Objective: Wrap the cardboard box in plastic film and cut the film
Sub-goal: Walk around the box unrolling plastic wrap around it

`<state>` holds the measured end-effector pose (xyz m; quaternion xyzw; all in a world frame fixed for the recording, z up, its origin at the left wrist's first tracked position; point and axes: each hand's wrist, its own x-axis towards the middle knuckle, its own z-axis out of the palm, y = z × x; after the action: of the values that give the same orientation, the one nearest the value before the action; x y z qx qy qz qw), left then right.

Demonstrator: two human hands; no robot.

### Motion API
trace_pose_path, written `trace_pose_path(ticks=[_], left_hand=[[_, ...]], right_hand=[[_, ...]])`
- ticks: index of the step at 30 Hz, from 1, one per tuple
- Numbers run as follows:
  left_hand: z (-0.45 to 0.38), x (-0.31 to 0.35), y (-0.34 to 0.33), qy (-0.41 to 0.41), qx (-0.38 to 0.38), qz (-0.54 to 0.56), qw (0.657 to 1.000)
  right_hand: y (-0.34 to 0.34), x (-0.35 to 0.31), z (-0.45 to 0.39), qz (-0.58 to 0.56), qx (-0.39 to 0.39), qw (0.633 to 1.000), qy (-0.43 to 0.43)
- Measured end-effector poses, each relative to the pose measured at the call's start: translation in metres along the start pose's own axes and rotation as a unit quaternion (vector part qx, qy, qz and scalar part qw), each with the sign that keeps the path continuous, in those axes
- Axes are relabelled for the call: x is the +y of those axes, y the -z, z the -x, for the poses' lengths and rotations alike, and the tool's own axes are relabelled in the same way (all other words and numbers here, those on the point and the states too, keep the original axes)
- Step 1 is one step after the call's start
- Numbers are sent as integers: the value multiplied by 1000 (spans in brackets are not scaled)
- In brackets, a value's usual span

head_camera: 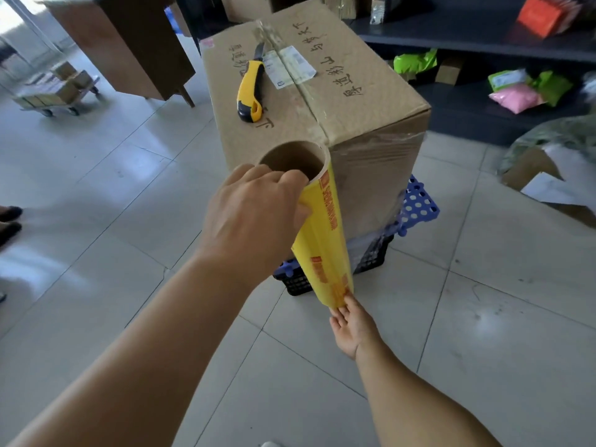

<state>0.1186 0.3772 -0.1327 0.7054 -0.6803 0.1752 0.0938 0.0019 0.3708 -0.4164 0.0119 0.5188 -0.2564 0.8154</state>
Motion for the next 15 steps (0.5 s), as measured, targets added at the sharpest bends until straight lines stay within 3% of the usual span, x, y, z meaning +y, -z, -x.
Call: trace_pose_path(ticks=[4, 8, 15], left_hand=[[10, -19, 2, -17, 17, 14, 1000], [17, -38, 7, -77, 20, 27, 996], [12, -70, 14, -58, -8, 41, 997]], right_hand=[[-6, 18, 2, -6, 58, 998, 28], [-26, 39, 7, -50, -12, 998, 40], [-41, 64, 4, -76, 27, 993, 89]])
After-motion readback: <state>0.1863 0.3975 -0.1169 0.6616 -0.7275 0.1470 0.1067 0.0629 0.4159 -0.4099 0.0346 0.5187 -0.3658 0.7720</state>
